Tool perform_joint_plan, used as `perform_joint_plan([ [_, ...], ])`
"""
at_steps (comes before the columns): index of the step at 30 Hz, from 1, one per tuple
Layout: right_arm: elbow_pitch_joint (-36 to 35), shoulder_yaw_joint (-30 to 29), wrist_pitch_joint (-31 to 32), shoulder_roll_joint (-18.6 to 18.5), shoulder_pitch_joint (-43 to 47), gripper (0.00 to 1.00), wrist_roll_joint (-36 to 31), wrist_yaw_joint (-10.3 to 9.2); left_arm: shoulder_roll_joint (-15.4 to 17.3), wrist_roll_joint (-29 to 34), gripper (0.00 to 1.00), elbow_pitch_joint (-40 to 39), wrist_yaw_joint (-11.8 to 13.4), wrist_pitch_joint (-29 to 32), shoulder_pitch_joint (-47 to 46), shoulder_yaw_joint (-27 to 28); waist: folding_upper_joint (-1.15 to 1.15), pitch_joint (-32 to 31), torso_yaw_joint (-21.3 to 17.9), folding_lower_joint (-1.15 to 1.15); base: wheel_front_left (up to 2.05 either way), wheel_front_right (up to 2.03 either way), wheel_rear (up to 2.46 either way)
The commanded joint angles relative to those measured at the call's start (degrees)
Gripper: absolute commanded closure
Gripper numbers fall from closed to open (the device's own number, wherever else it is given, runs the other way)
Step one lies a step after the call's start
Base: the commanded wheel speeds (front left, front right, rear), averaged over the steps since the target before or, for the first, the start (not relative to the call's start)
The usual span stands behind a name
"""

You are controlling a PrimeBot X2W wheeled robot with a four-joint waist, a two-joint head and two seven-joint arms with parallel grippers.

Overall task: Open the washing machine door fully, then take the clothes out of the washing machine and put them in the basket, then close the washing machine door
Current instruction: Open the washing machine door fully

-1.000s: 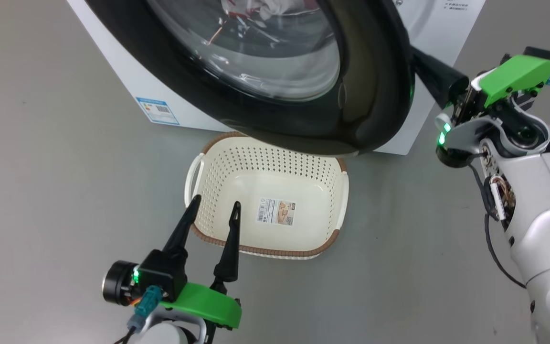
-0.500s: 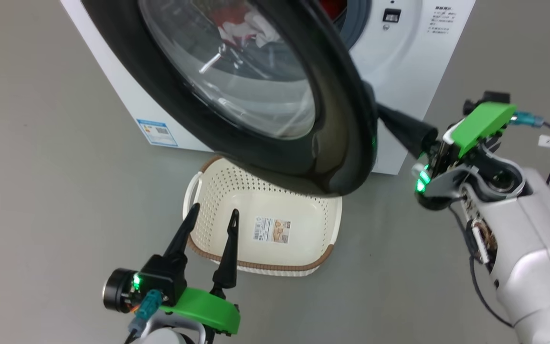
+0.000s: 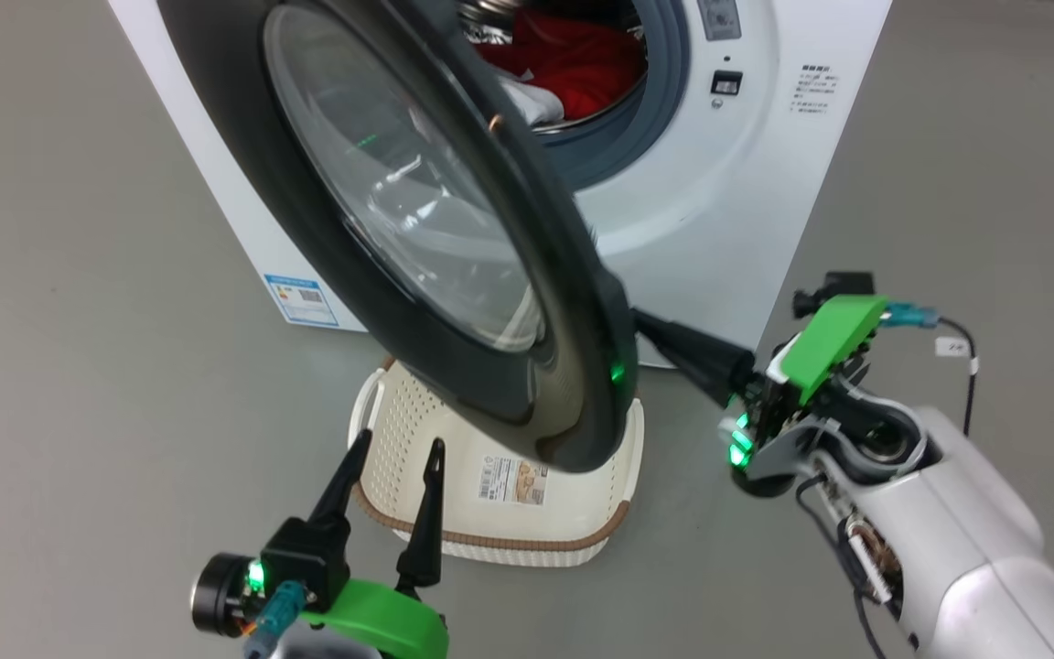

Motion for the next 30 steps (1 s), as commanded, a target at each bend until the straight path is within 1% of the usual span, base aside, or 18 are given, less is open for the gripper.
perform_joint_plan([
  [1,-2.2,2.2,-0.5,1.3,0.7,1.00,1.1,0.05,0.5,0.6,0.00,-0.8,-0.4,-0.7,0.1,2.1,0.00,-0.8,0.0,0.00,0.00,0.00,0.00],
  [11,-5.4,9.9,-3.5,1.3,3.5,1.00,5.6,0.05,0.5,1.0,0.00,0.0,-0.6,-0.7,1.2,2.7,0.00,-2.6,0.1,0.00,0.00,0.00,0.00],
  [19,-6.6,13.2,-5.7,1.3,4.2,1.00,8.4,0.05,0.5,1.3,0.00,0.1,-0.8,-0.7,1.6,3.0,0.00,-3.2,0.0,0.00,0.00,0.00,0.00],
  [24,-7.5,11.6,-8.2,1.3,5.7,1.00,8.9,0.05,0.5,1.2,0.00,0.0,-0.8,-0.7,1.8,3.1,0.00,-3.6,-0.4,0.00,0.00,0.00,0.00],
  [30,-12.9,5.7,-11.5,1.3,11.4,1.00,9.0,0.05,0.5,1.1,0.00,-0.3,-0.6,-0.7,2.5,3.9,0.00,-4.1,-1.7,0.00,0.00,0.00,0.00],
])
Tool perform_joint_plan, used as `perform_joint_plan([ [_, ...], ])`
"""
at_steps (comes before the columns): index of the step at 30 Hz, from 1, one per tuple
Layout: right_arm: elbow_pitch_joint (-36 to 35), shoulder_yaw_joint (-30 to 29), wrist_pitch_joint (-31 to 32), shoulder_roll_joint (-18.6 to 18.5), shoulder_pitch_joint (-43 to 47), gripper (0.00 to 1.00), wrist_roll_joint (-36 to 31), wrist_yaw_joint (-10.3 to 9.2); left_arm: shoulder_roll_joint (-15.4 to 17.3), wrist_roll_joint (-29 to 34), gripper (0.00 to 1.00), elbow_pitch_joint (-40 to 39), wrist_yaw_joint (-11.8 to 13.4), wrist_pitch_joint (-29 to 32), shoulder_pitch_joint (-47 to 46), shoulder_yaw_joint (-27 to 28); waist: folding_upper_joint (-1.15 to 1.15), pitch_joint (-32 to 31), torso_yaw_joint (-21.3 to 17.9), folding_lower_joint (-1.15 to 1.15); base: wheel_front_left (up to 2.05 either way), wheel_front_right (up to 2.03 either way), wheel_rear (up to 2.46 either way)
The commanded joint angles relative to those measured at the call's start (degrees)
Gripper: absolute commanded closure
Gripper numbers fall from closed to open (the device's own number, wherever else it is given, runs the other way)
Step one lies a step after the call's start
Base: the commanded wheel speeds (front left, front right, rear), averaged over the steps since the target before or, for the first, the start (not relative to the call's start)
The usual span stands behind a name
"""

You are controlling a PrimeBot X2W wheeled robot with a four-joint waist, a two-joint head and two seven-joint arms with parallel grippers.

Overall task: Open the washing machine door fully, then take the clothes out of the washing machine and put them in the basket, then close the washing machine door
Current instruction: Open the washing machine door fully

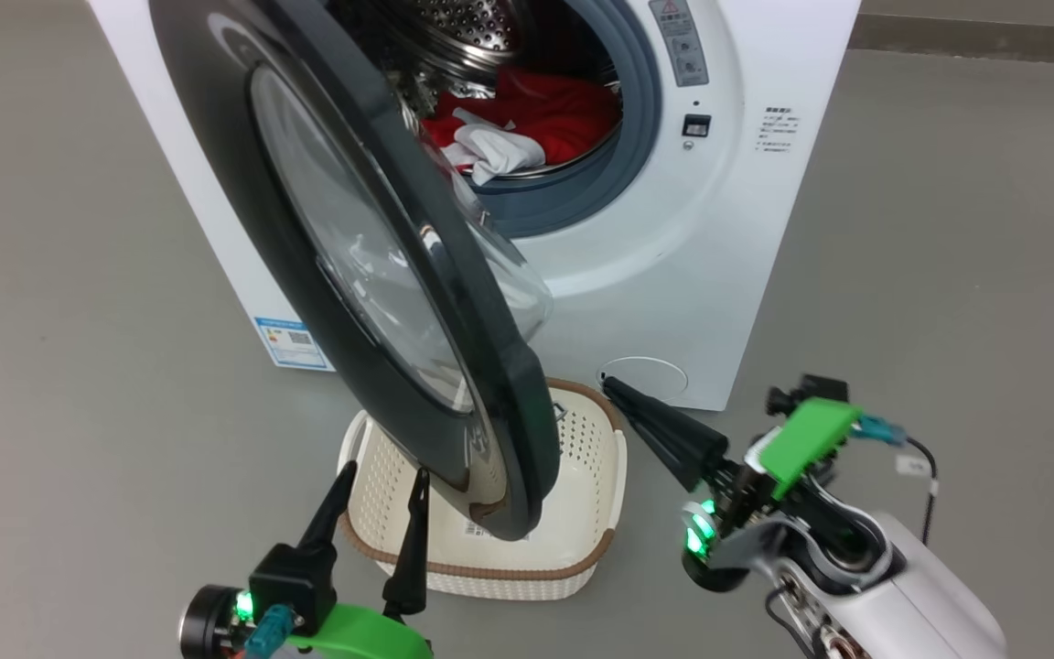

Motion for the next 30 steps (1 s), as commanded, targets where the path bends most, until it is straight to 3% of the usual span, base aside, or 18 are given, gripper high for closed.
perform_joint_plan([
  [1,-3.5,-1.5,-0.9,0.7,2.2,1.00,0.2,0.05,0.5,0.6,0.00,-1.5,0.1,-0.7,-0.3,2.2,0.00,-0.2,-0.7,0.00,0.00,0.00,0.00],
  [9,-13.5,-9.3,-3.4,0.7,13.3,0.99,-4.2,0.05,0.7,0.6,0.00,-1.7,0.1,-0.7,0.8,3.1,0.00,-0.8,-2.4,0.00,0.00,0.00,0.00],
  [13,-18.8,-12.4,-4.6,0.7,19.4,0.49,-6.1,0.05,0.7,0.6,0.00,-1.6,0.1,-0.7,1.2,3.5,0.00,-1.2,-2.8,0.00,0.00,0.00,0.00],
  [14,-20.3,-12.8,-4.6,0.7,20.9,0.10,-6.5,0.05,0.7,0.5,0.00,-1.7,0.2,-0.7,1.4,3.6,0.00,-1.3,-2.9,0.00,0.00,0.00,0.00],
  [15,-21.6,-13.2,-4.7,0.7,22.4,0.00,-6.9,0.05,0.7,0.4,0.00,-1.7,0.2,-0.7,1.5,3.9,0.00,-1.3,-3.0,0.00,0.00,0.00,0.00],
  [30,-32.0,-18.2,-14.3,0.7,36.9,0.00,-15.2,0.05,1.2,0.3,0.00,-2.4,0.4,-0.7,3.2,5.4,0.00,-2.0,-5.2,0.00,0.00,0.00,0.00],
])
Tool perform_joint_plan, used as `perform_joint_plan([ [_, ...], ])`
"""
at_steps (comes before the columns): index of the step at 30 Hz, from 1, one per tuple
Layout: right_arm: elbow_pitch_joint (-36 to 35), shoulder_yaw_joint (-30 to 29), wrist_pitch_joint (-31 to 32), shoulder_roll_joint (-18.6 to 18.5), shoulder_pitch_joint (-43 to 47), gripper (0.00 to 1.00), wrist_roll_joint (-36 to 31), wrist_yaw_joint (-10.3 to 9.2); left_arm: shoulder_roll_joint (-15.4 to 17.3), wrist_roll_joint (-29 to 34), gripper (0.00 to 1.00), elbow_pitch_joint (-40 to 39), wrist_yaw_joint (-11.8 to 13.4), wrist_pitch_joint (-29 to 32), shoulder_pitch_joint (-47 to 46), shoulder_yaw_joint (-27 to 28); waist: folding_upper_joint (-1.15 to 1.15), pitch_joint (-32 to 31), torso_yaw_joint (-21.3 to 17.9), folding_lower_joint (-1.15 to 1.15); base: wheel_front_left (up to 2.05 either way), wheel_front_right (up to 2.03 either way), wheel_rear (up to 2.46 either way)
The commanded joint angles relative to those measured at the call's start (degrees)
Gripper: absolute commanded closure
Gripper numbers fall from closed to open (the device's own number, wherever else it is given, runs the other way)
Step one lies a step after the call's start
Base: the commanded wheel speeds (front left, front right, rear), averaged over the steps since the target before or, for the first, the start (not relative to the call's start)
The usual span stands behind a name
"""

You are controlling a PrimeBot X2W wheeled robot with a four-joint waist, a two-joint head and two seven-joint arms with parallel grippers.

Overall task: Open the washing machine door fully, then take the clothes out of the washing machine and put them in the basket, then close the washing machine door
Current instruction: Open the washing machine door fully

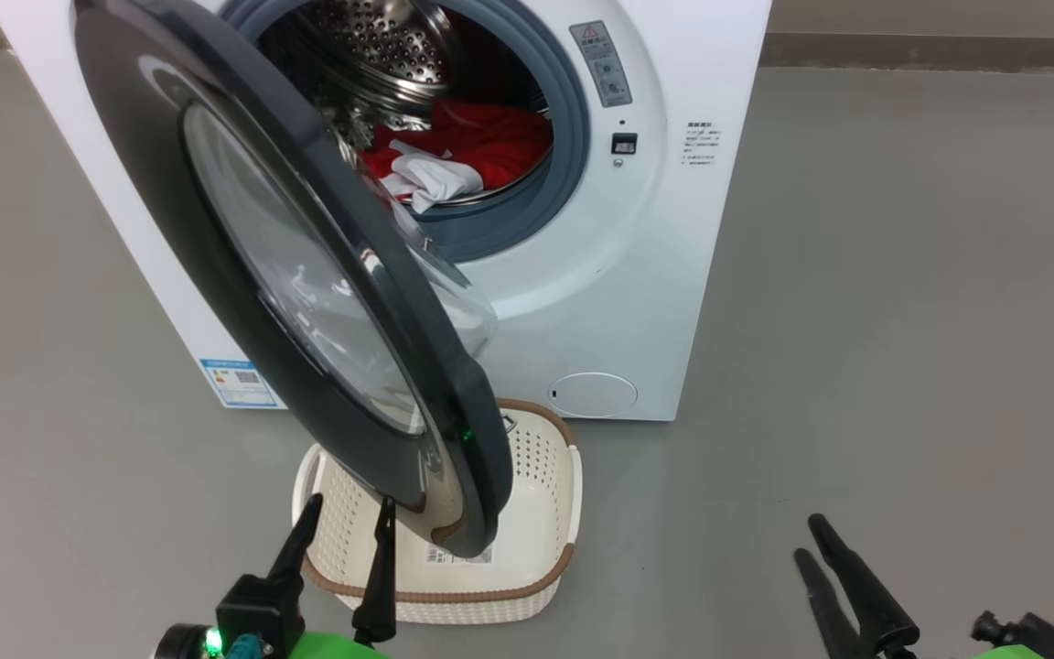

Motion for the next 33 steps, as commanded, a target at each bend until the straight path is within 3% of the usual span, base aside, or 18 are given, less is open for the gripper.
perform_joint_plan([
  [1,-2.2,0.5,-1.6,-0.3,-1.1,0.00,-2.2,0.05,0.8,0.4,0.00,-1.6,0.3,-0.7,-0.5,2.2,0.00,-0.1,-0.4,0.00,0.00,0.00,0.00],
  [6,-2.6,-0.1,-9.2,-2.1,-1.5,0.00,-14.8,0.05,0.9,0.5,0.00,-1.5,0.3,-0.7,-0.4,2.3,0.00,-0.1,-1.2,0.00,0.00,0.00,0.00],
  [7,-2.2,-0.2,-12.9,-3.2,-2.2,0.00,-20.8,0.05,0.9,0.6,0.00,-1.5,0.4,-0.7,-0.5,2.3,0.00,-0.2,-1.3,0.00,0.00,0.00,0.00],
  [12,-1.0,-0.8,-20.5,-5.9,-3.8,0.00,-37.9,0.05,1.0,0.7,0.00,-1.5,0.3,-0.7,-0.4,2.3,0.00,-0.6,-1.5,0.00,0.00,0.00,0.00],
  [23,0.1,-7.1,-22.5,-2.2,-5.3,0.00,-76.6,0.05,1.0,0.7,0.00,-1.6,0.4,-0.7,-0.4,2.5,0.00,-0.6,-1.5,0.00,0.00,0.00,0.00],
  [28,4.0,-7.2,-22.3,-1.0,-5.2,0.00,-85.6,0.05,0.9,0.6,0.00,-1.5,0.4,-0.7,-0.4,2.4,0.00,-0.6,-1.4,0.00,0.00,0.00,0.00],
  [33,8.2,-7.7,-22.0,-0.4,-5.3,0.00,-88.1,0.05,0.9,0.6,0.00,-1.3,0.4,-0.7,-0.3,2.4,0.00,-0.7,-1.4,0.00,0.00,0.00,0.00],
])
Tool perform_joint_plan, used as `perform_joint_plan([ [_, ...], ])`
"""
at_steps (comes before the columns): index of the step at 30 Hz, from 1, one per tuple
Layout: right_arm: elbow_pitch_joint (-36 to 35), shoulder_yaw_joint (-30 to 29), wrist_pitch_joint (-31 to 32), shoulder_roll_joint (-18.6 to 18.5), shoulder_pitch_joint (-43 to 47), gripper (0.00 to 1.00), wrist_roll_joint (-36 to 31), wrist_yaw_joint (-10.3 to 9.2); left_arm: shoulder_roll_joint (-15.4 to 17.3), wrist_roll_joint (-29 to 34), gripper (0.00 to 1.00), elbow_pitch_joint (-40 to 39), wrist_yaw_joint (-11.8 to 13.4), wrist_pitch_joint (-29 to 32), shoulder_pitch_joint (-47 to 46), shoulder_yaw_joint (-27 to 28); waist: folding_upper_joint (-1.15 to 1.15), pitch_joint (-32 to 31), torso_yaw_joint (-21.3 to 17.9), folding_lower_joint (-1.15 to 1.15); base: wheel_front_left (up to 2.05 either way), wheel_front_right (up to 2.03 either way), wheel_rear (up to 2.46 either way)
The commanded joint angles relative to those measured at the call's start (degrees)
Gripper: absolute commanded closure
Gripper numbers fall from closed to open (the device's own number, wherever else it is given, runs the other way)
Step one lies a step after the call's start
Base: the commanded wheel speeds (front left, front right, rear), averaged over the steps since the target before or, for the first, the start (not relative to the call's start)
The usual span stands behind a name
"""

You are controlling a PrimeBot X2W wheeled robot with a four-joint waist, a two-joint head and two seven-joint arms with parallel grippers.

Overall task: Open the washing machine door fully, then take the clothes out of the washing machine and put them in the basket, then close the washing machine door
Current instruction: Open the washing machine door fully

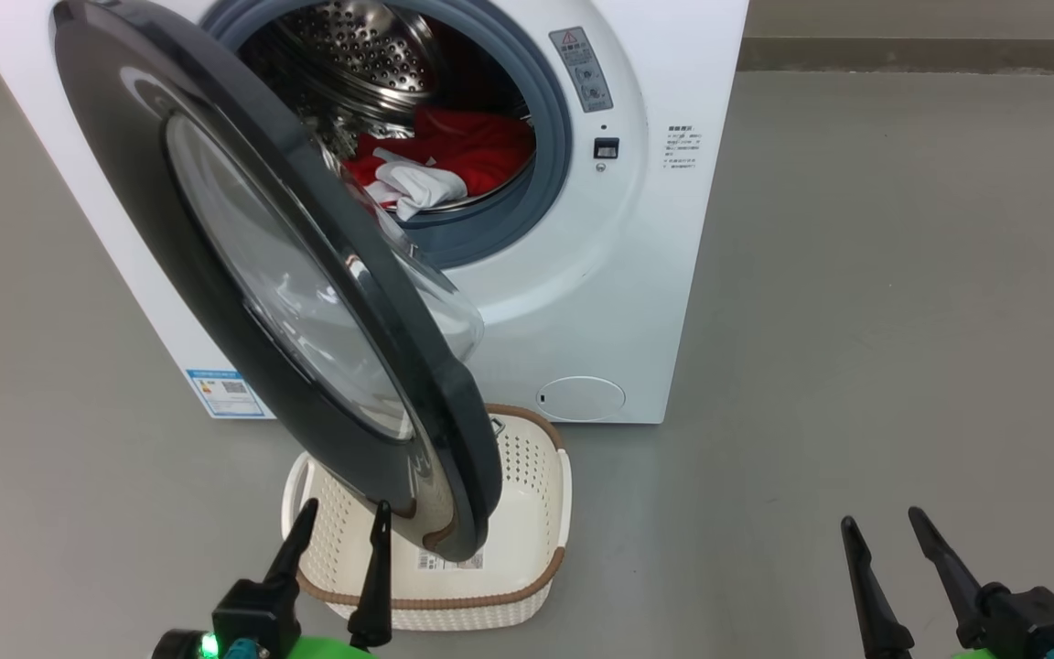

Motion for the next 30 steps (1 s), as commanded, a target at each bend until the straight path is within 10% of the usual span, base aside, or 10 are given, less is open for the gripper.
perform_joint_plan([
  [1,-1.1,1.1,-0.3,-0.5,-2.1,0.00,-0.3,0.03,0.6,0.6,0.00,-1.3,0.4,-0.7,-0.9,1.9,0.00,0.0,0.0,0.00,0.00,0.00,0.00],
  [19,4.1,1.3,-0.7,-0.3,-3.4,0.00,-0.3,0.03,0.4,0.6,0.00,-0.5,0.5,-0.7,-0.7,1.6,0.00,-0.6,0.1,0.00,0.00,0.00,0.00],
  [20,4.2,1.3,-0.7,-0.3,-3.4,0.00,-0.3,0.03,0.4,0.6,0.16,-0.5,0.4,-0.7,-0.7,1.5,0.00,-0.6,0.1,0.00,0.00,0.00,0.00],
  [22,4.3,1.4,-0.7,-0.3,-3.5,0.00,-0.3,0.03,0.4,0.7,1.00,-0.3,0.4,-0.7,-0.7,1.4,0.00,-0.7,0.1,0.00,0.00,0.00,0.00],
  [30,4.7,1.6,-0.8,-0.3,-3.7,0.00,-0.2,0.03,0.4,0.7,1.00,-0.4,0.1,-0.7,-0.7,1.3,0.00,-0.6,0.0,0.00,0.00,0.00,0.00],
])
